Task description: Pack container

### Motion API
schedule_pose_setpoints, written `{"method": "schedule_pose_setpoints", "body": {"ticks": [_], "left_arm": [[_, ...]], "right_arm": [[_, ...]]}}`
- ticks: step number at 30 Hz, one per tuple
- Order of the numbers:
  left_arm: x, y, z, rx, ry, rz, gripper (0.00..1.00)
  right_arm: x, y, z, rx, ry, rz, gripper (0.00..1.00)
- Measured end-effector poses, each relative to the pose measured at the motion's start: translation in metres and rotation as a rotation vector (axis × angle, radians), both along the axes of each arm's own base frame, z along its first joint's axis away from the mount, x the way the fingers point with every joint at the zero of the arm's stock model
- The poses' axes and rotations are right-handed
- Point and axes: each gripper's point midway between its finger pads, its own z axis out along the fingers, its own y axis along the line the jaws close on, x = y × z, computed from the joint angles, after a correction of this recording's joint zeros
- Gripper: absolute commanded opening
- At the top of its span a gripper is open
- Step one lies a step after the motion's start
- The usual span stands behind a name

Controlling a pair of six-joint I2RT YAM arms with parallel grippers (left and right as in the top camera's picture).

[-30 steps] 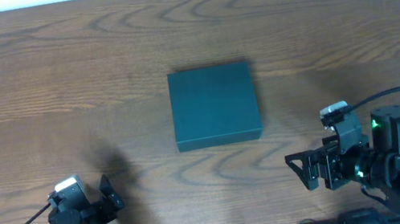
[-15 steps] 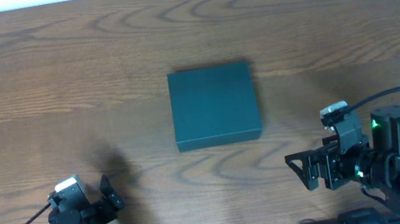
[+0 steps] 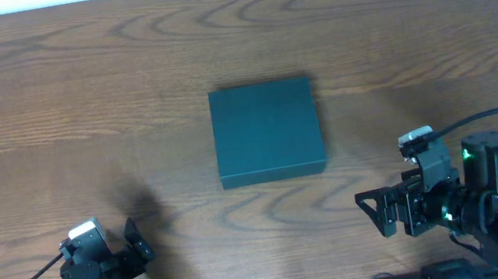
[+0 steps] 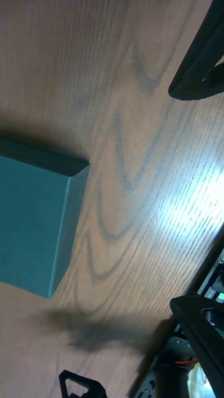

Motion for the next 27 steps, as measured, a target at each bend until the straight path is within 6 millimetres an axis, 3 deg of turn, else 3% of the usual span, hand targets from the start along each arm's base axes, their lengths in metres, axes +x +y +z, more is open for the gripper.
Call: {"method": "schedule_pose_setpoints", "body": {"ticks": [7, 10, 14, 17, 20, 23, 27], "left_arm": [[0.0, 0.0, 0.0, 0.0, 0.0, 0.0, 0.95], [0.0, 0.0, 0.0, 0.0, 0.0, 0.0, 0.95], [0.0, 0.0, 0.0, 0.0, 0.0, 0.0, 0.96], [0.0, 0.0, 0.0, 0.0, 0.0, 0.0, 0.96], [0.0, 0.0, 0.0, 0.0, -0.001, 0.0, 0.95], [0.0, 0.0, 0.0, 0.0, 0.0, 0.0, 0.95], [0.0, 0.0, 0.0, 0.001, 0.0, 0.001, 0.95]], "right_arm": [[0.001, -0.001, 0.0, -0.006, -0.003, -0.002, 0.99], [0.007, -0.01, 0.002, -0.058, -0.053, -0.031, 0.99], [0.02, -0.029, 0.03, -0.131, -0.327, -0.114, 0.99], [0.018, -0.04, 0.034, -0.166, -0.46, -0.171, 0.99], [0.016, -0.049, 0.015, -0.197, -0.486, -0.21, 0.99], [0.014, -0.055, -0.023, -0.227, -0.457, -0.233, 0.99], [0.014, -0.058, -0.056, -0.226, -0.44, -0.255, 0.99]]}}
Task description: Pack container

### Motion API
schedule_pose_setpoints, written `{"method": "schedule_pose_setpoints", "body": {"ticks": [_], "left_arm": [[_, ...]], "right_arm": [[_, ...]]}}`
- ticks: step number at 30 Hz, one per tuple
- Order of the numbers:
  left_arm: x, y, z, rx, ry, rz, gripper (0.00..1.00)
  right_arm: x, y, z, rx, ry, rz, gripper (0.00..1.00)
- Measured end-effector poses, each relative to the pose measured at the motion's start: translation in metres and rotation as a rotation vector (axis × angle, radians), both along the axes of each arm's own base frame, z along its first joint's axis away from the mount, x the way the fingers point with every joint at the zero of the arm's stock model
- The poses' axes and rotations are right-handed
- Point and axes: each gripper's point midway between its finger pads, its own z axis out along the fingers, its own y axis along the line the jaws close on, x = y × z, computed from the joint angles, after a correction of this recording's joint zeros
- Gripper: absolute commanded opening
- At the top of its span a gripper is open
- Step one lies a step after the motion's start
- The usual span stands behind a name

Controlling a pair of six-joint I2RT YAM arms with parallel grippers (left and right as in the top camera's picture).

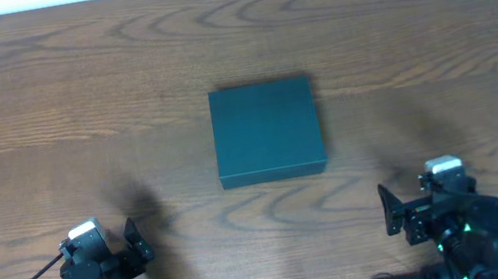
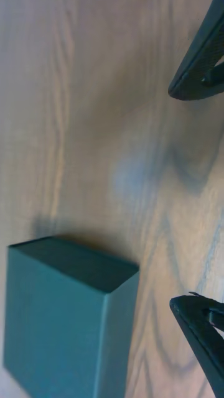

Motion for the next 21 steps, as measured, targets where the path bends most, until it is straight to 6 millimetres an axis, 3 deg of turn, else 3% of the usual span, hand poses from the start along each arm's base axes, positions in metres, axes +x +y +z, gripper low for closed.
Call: {"method": "schedule_pose_setpoints", "body": {"ticks": [9, 21], "left_arm": [[0.0, 0.0, 0.0, 0.001, 0.0, 0.001, 0.95], [0.0, 0.0, 0.0, 0.0, 0.0, 0.001, 0.95]], "right_arm": [[0.004, 0.0, -0.062, 0.1, 0.083, -0.075, 0.99], [0.005, 0.007, -0.062, 0.097, 0.075, -0.035, 0.99]]}}
